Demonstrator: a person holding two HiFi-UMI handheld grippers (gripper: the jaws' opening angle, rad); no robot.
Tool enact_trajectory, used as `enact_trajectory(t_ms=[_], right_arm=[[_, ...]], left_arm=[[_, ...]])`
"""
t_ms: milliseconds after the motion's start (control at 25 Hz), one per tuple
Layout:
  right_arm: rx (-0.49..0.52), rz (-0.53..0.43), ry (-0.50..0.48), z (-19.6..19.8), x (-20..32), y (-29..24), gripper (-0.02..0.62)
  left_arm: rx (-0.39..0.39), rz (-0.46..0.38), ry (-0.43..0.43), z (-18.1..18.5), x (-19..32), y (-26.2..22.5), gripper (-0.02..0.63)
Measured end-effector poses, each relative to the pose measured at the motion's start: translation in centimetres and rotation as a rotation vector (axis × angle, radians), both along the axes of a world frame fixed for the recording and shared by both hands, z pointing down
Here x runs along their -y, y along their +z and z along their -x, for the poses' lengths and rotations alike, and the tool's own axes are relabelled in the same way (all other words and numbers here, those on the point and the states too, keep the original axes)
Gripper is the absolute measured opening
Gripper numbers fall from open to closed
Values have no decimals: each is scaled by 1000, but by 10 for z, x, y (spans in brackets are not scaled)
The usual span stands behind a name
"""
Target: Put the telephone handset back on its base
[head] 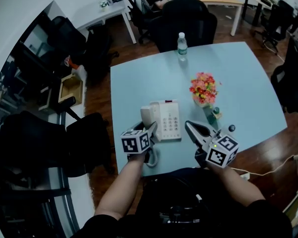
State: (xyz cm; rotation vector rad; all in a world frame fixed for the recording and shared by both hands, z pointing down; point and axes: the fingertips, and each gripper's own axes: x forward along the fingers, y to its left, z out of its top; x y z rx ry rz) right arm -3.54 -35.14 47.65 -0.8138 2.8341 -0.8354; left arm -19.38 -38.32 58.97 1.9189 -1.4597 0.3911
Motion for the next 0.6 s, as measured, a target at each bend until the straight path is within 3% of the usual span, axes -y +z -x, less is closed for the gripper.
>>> enact_trajectory(t_ms=[600], right_arm=[[13, 22, -40, -26, 40, 11, 15]], left_arm=[[79, 148, -15, -17, 55, 59, 221]])
